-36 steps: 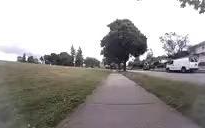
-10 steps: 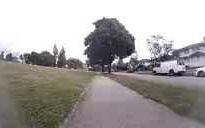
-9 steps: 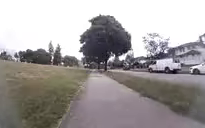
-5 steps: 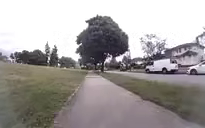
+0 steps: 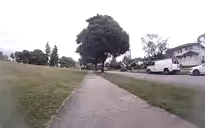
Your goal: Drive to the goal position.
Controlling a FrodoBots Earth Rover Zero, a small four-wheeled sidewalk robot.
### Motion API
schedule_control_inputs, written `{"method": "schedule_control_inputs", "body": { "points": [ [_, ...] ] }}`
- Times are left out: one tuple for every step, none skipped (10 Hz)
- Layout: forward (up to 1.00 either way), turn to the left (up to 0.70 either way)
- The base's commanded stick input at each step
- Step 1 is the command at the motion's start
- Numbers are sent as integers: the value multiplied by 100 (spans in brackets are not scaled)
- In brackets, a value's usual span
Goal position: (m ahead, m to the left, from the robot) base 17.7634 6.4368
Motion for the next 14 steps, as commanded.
{"method": "schedule_control_inputs", "body": {
  "points": [
    [70,0],
    [70,0],
    [70,0],
    [70,0],
    [70,0],
    [70,0],
    [70,0],
    [70,0],
    [70,0],
    [70,0],
    [70,0],
    [70,0],
    [70,0],
    [70,0]
  ]
}}
